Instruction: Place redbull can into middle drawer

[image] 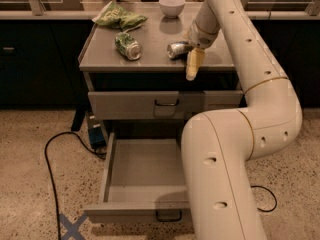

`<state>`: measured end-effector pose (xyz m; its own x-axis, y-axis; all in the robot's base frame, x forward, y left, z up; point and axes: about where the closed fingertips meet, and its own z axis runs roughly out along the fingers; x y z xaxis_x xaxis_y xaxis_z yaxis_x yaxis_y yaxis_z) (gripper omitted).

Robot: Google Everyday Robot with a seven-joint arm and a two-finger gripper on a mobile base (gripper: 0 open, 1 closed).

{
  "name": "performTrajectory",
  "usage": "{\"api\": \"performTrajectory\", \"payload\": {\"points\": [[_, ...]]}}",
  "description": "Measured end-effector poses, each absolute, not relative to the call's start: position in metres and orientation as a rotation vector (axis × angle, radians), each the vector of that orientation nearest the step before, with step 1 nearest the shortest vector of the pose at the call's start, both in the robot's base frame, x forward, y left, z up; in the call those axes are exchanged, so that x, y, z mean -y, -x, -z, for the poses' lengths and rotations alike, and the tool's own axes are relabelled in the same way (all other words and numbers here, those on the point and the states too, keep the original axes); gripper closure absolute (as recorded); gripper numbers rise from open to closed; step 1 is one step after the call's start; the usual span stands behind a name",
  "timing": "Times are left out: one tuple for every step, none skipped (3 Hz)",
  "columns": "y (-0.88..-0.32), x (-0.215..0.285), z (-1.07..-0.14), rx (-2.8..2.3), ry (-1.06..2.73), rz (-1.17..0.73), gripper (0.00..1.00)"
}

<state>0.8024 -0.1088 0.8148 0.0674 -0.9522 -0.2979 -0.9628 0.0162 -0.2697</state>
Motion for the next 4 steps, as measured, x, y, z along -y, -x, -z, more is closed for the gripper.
{"api": "performTrajectory", "payload": {"points": [[-0.8024, 0.1088, -0.8148, -1.903, 1.955, -0.036, 0.18], [-0.8024, 0.1088, -0.8148, -1.903, 1.955, -0.036, 0.42], [-0.8024, 0.1088, -0.8148, -1.903, 1.955, -0.036, 0.65], [-0.8024, 0.1088, -0.8148, -1.903, 1.955, -0.036, 0.89]]}}
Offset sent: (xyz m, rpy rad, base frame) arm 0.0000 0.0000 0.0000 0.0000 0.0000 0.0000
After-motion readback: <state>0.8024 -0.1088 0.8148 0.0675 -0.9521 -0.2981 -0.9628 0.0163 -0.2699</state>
